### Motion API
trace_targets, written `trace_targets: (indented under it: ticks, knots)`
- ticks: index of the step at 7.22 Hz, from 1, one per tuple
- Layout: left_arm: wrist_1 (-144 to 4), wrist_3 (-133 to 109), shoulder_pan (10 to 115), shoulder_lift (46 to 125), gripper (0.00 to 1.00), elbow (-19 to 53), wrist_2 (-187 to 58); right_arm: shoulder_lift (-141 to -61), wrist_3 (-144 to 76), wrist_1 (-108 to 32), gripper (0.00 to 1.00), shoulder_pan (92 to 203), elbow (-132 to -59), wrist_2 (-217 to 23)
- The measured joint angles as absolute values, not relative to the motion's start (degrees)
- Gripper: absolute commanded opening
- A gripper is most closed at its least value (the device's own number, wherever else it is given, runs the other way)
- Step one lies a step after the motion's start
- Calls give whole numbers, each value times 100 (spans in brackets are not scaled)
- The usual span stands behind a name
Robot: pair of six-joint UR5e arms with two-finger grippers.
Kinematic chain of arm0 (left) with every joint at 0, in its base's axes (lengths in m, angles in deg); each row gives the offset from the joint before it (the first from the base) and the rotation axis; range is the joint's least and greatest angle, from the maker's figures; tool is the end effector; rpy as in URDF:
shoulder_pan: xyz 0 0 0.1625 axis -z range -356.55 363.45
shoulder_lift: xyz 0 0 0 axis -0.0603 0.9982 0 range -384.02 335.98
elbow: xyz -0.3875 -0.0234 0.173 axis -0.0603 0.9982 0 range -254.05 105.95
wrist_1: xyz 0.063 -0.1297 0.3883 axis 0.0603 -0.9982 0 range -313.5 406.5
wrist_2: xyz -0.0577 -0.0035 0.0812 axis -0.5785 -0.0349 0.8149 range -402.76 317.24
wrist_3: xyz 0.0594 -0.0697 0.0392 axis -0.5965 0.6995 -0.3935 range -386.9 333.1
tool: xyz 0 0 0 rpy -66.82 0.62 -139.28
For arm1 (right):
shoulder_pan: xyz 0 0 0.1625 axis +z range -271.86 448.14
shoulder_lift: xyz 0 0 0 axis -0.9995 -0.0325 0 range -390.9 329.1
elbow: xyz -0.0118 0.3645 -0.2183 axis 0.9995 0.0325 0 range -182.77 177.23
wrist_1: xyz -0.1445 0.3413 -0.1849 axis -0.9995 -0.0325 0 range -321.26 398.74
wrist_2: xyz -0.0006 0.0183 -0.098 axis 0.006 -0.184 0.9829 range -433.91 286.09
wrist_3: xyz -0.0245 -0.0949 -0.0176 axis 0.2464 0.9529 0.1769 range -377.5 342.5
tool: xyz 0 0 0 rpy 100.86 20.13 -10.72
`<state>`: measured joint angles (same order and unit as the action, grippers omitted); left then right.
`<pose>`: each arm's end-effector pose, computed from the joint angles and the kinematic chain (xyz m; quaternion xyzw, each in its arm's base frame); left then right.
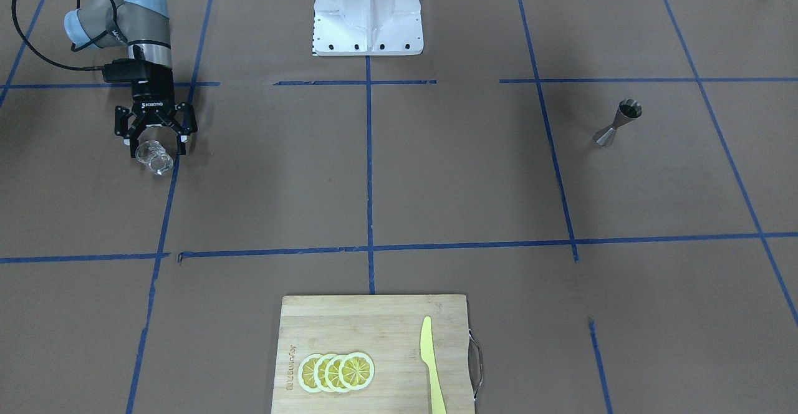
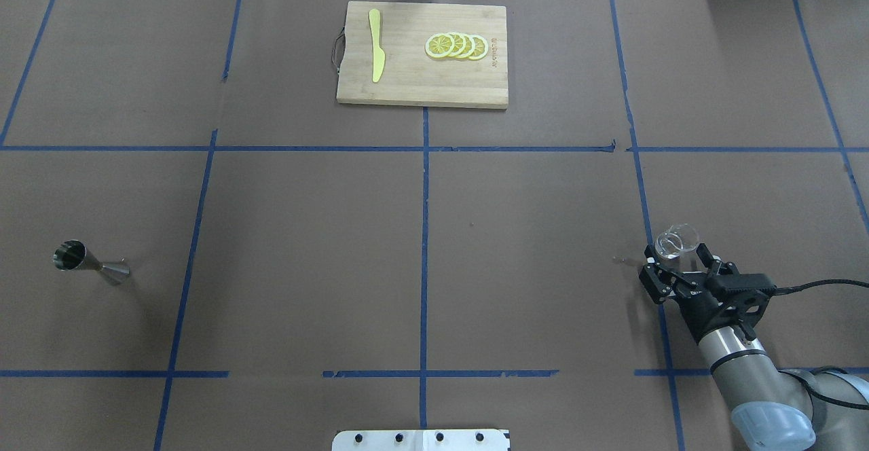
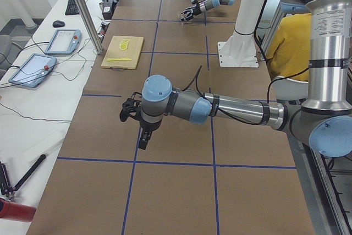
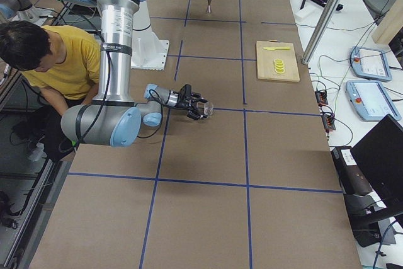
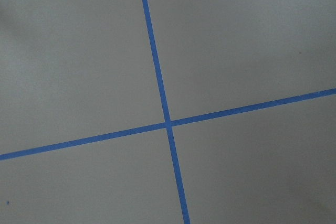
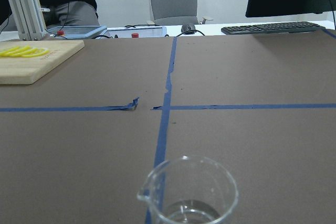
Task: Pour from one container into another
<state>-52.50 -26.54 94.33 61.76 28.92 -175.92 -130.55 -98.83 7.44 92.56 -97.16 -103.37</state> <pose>-0.0723 -0.4724 0.5655 0.1452 0.3628 0.0469 0.9193 -0.3997 -0.2516 0.5665 0.4915 -0.3345 0.1979 0.7793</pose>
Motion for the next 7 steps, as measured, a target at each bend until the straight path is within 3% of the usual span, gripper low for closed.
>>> trace_targets:
  ticks: [7]
  knots:
    - [-5248, -2652, 9433, 6176, 100, 2886, -17592, -14243, -9799, 880, 100, 8794, -11246, -10435]
